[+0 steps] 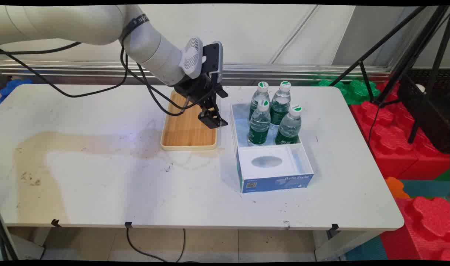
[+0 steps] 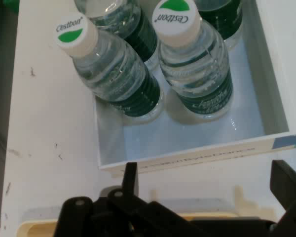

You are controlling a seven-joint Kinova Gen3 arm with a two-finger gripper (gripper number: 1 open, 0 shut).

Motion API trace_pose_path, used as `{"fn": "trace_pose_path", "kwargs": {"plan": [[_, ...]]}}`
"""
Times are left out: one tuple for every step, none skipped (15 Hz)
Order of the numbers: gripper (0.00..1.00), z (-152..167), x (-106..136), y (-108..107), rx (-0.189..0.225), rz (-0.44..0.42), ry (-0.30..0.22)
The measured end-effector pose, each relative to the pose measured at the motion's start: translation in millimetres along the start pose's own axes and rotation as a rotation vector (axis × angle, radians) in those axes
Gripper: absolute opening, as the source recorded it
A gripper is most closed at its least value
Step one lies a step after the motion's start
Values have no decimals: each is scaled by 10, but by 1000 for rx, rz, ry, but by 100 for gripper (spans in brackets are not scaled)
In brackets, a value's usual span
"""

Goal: Pick up the green bottle from the white box

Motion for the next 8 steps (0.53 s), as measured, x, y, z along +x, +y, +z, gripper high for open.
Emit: {"fn": "trace_pose_path", "kwargs": {"plan": [[100,-4,10,12,3,-6,4],[100,-7,21,24,6,-15,8],[100,-9,32,35,9,-22,12],[100,-11,49,54,12,-34,18],[100,-11,65,70,15,-43,23],[100,-10,83,90,17,-54,27],[100,-7,104,112,18,-65,32],[100,-3,127,138,20,-77,36]]}}
